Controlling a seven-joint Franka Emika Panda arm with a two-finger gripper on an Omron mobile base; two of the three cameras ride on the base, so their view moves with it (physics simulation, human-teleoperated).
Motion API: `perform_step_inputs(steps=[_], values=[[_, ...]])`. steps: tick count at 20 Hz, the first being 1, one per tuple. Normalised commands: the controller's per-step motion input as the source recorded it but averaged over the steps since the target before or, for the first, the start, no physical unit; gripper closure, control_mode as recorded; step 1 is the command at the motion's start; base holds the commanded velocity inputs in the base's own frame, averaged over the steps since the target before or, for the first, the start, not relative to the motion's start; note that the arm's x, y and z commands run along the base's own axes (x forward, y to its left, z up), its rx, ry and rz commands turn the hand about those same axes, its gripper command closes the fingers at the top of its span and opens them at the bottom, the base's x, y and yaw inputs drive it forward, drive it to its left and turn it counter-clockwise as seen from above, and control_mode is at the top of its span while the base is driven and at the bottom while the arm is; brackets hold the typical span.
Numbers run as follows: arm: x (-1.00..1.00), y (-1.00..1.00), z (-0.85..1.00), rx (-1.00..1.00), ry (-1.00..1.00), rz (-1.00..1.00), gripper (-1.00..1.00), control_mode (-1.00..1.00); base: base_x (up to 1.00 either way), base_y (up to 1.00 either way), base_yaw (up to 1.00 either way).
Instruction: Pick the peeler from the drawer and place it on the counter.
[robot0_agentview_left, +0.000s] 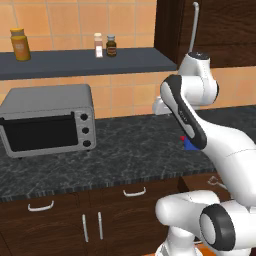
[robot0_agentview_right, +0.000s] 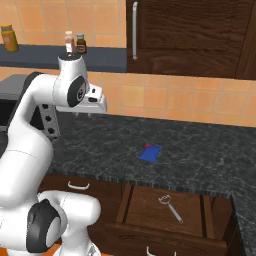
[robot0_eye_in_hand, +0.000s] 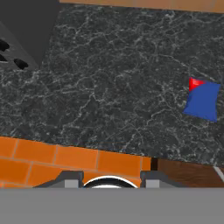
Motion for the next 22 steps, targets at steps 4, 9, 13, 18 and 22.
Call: perform_step_inputs(steps=[4,9,13,18,22], values=[[-0.46,-0.4,0.0,0.05,-0.09,-0.05,-1.0,-1.0,0.0,0.0,0.0],[-0.62,-0.93,0.0,0.13,-0.1,-0.22,-1.0,-1.0,0.0,0.0,0.0],[-0.95,-1.0,-0.03,0.09,-0.12,-0.27,-1.0,-1.0,0.0,0.0,0.0],[-0.97,-1.0,-0.12,0.1,-0.07,-0.34,-1.0,-1.0,0.0,0.0,0.0],[-0.71,-0.98,-0.28,0.15,0.0,-0.42,-1.0,-1.0,0.0,0.0,0.0]])
